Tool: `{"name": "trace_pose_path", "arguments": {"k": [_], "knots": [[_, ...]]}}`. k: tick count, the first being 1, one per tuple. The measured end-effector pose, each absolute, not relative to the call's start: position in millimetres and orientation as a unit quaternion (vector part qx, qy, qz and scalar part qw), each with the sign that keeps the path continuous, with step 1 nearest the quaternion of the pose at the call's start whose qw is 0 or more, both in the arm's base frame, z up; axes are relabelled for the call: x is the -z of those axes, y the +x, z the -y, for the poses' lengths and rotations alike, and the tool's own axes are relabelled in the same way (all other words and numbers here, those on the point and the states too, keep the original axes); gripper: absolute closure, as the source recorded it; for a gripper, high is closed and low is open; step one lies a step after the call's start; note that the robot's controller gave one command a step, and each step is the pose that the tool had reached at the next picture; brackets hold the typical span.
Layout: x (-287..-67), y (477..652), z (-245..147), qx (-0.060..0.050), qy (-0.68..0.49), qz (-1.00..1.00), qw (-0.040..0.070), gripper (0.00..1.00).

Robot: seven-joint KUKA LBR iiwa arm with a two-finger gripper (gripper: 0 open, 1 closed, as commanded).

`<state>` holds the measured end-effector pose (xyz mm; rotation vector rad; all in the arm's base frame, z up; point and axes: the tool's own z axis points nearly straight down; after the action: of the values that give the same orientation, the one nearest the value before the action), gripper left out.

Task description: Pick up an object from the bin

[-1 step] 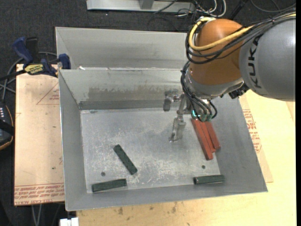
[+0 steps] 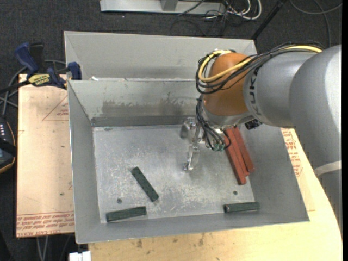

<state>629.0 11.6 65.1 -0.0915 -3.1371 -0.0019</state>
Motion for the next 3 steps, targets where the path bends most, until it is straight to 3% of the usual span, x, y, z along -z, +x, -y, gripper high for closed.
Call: {"name": "trace_pose_path", "arguments": {"k": [1, 2, 3], "knots": [[-100.8, 635.4, 103.0, -0.001, 0.118, 0.993, -0.003, 0.0], [-102.7, 626.2, 141.9, 0.005, 0.433, 0.901, -0.002, 0.0], [-70.9, 628.6, 117.0, 0.005, 0.583, 0.813, -0.004, 0.0]]}}
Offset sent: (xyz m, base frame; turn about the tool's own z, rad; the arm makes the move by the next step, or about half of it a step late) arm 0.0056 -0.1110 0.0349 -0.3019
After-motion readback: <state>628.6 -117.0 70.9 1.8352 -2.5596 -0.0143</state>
